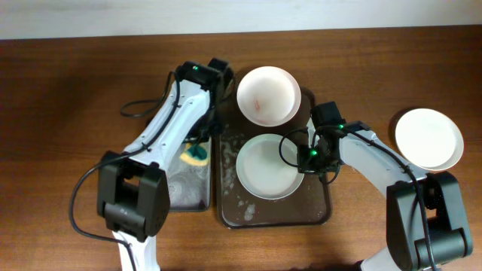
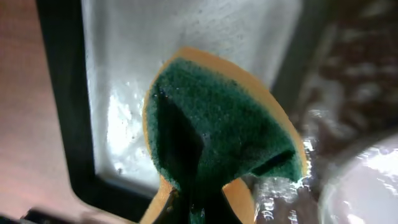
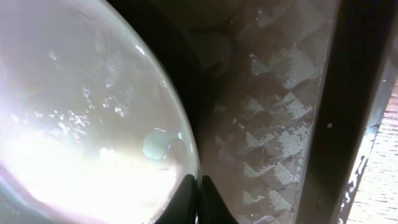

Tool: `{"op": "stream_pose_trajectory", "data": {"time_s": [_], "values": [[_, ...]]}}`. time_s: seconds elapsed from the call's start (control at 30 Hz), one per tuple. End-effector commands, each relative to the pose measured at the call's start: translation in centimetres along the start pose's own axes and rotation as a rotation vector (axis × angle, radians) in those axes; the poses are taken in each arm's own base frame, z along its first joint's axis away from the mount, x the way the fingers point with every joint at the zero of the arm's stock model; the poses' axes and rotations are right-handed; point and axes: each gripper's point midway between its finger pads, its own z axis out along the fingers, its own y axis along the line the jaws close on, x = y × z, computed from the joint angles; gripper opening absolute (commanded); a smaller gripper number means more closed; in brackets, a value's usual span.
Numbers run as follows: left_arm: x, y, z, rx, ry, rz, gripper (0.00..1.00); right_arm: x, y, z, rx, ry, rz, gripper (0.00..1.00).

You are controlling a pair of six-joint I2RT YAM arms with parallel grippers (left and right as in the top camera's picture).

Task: Clean dirty plates on tray and stack at the side
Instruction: 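Return the sponge to the metal tray with the left gripper, then lift the green plate with the right gripper and tilt it up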

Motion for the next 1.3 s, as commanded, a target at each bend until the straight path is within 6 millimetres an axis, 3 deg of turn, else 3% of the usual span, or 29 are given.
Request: {"op": "stream_pose_trajectory", "data": {"time_s": [0.0,0.07,0.13,0.2,0.27,0.3,0.33,0.43,0.53,0.67,0.73,0.77,0.8,0.87,0.97,1.07,1.13,1.2,1.27], "values": [[0.6,2.2,4.3,-0.034,0.04,-0.037,0.0,0.8,-0.6,0.5,0.01,0.031,-0.002,0.04],[0.5,2.6,6.2,0.018,0.072,-0.068,0.0,0.9,-0.6,0.5,0.01,0.033,-0.004,0.04],[0.1,3.0,4.9,0.037,0.033,-0.07,0.01,0.8,-0.6,0.5,0.01,0.032,-0.005,0.04],[-0.3,3.4,2.8,0.071,-0.027,-0.085,0.37,0.7,-0.5,0.4,0.009,0.028,-0.006,0.04],[-0.4,3.8,0.5,0.108,-0.082,-0.095,0.53,0.6,-0.4,0.0,0.007,0.019,-0.008,0.04],[-0.3,4.3,-1.4,0.136,-0.127,-0.104,0.7,0.2,-0.1,-1.0,0.003,-0.001,-0.012,0.04],[-0.2,4.6,-2.3,0.148,-0.149,-0.109,0.74,-0.1,0.1,-1.9,0.003,-0.024,-0.017,0.04],[1.1,6.2,-5.9,0.186,-0.218,-0.124,1.0,-1.1,-0.3,-5.6,0.063,-0.128,-0.032,0.04],[3.0,7.6,-7.8,0.195,-0.234,-0.128,1.0,-1.5,-0.4,-9.6,0.142,-0.266,-0.068,0.04],[4.8,9.6,-11.9,0.261,-0.356,-0.154,1.0,-1.4,2.5,-16.0,0.316,-0.53,-0.272,0.04],[5.5,10.3,-13.3,0.287,-0.403,-0.164,1.0,-1.0,3.9,-16.7,0.366,-0.581,-0.337,0.04],[5.7,10.5,-13.7,0.296,-0.419,-0.168,1.0,-0.9,4.3,-16.6,0.378,-0.585,-0.347,0.04],[6.0,10.6,-13.7,0.293,-0.413,-0.166,1.0,-1.4,3.2,-15.2,0.328,-0.53,-0.256,0.05],[6.0,10.6,-13.7,0.294,-0.414,-0.167,1.0,-1.6,2.4,-13.0,0.213,-0.419,-0.195,0.25],[5.7,10.5,-13.9,0.3,-0.425,-0.169,1.0,-1.9,-0.1,-9.2,-0.002,-0.223,-0.05,0.26],[5.7,10.5,-13.9,0.3,-0.426,-0.169,1.0,-1.9,-1.3,-6.8,-0.174,-0.113,-0.001,0.25],[5.7,10.5,-13.9,0.3,-0.426,-0.169,0.99,-1.6,-3.2,-4.7,-0.14,-0.044,0.052,0.25],[5.7,10.5,-13.9,0.3,-0.425,-0.169,1.0,-1.0,-2.3,-3.5,-0.173,-0.004,-0.038,0.25],[5.7,10.5,-13.9,0.3,-0.425,-0.169,1.0,-0.9,-2.8,-3.0,-0.095,0.005,-0.056,0.25]]}}
